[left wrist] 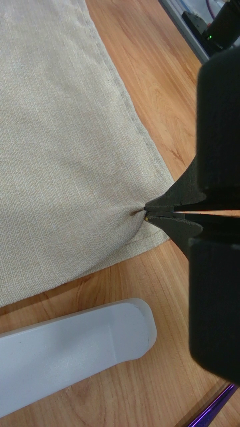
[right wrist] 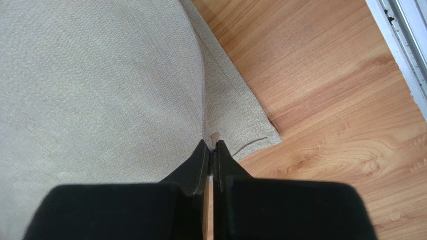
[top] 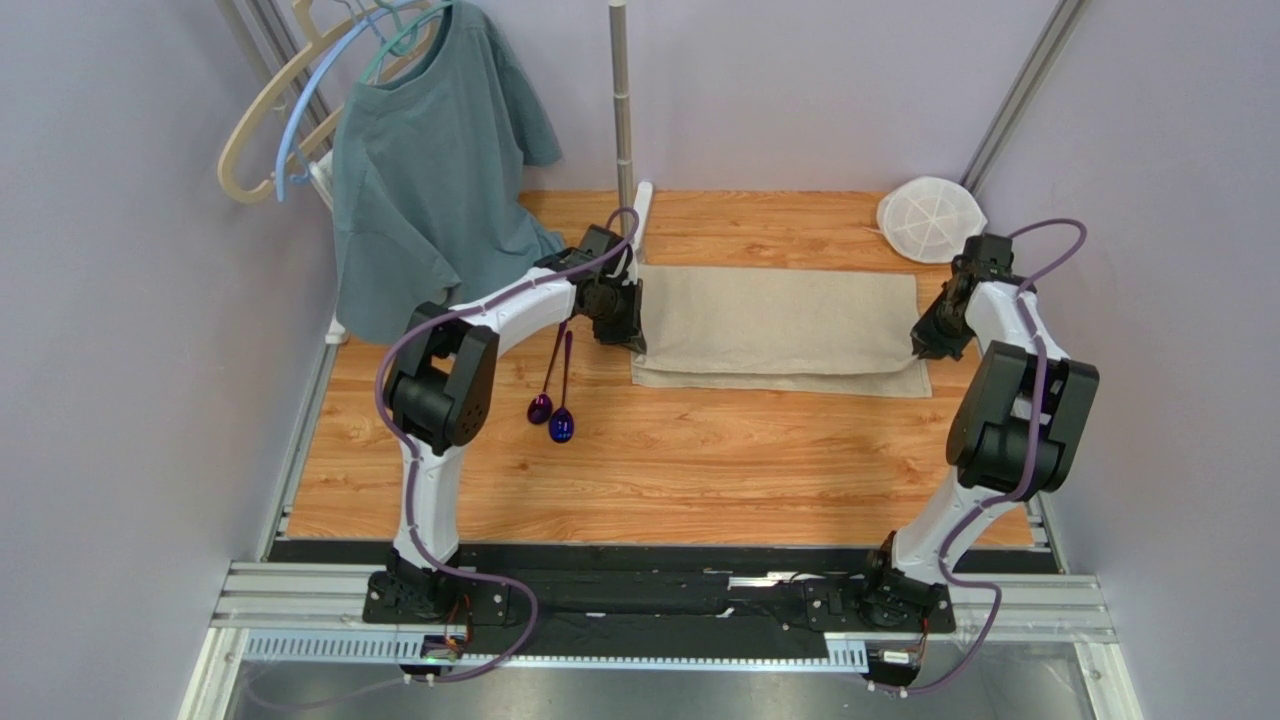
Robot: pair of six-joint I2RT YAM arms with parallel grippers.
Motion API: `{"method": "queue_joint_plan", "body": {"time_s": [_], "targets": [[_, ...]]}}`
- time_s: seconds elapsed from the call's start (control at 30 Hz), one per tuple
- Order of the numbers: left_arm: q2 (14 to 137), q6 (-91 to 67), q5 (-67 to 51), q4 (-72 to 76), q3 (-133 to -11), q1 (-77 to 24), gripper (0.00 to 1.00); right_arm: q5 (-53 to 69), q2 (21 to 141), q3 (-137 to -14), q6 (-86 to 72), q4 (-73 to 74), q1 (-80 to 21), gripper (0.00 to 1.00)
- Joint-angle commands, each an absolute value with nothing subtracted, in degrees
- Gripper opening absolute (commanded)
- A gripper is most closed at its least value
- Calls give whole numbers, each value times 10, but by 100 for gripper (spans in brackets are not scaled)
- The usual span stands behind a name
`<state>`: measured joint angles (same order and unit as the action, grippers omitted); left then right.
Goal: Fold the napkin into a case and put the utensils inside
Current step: Fold and flatten the napkin at the center of the board.
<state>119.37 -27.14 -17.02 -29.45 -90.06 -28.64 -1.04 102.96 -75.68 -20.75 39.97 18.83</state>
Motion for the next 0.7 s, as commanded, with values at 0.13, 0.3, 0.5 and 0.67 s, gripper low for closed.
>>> {"method": "queue_joint_plan", "body": {"time_s": [0.13,0.3,0.5,0.67], "targets": [[1172,-259,-158,-319,-896,-289,0,-33,1018,-725,-209,389,190,0],[1182,-259,-155,-322,-892,-290,0,-34,1032,-722,-207,381,190,0],[1191,-261,-155,-319,-896,-292,0,-33,1050,-731,-204,370,191,0],[1198,-265,-156,-310,-895,-293,0,-33,1056,-734,-205,361,190,0]]}}
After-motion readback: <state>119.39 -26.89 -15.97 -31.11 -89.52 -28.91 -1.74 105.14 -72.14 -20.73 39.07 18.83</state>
